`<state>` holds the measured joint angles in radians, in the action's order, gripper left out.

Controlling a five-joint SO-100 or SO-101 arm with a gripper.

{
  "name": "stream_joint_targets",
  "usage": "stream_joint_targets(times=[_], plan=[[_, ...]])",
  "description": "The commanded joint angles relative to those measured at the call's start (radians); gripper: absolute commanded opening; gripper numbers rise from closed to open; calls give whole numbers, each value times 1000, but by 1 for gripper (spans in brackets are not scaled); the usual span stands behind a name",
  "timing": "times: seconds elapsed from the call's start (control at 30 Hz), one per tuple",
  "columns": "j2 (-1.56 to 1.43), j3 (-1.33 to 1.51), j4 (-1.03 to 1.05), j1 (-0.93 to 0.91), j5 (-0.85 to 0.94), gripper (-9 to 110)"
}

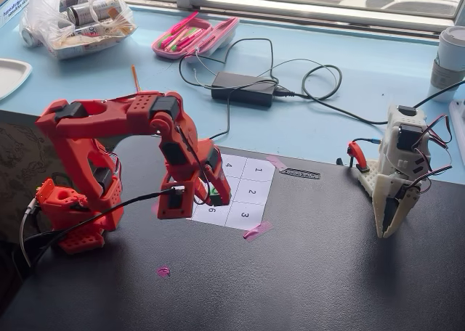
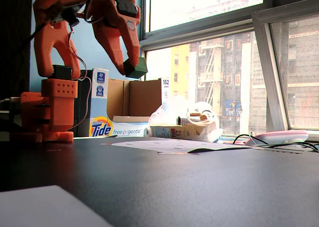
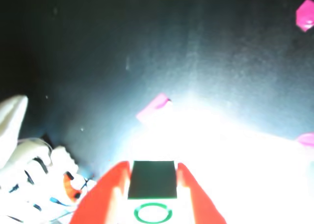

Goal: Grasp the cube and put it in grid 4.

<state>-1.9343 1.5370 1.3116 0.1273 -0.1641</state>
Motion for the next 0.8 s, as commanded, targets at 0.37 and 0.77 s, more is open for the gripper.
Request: stream_joint_targets(times=[0.37,0.77], plan=[[454,-515,98,457,-23,0],[773,-699,72,583,-37,0]])
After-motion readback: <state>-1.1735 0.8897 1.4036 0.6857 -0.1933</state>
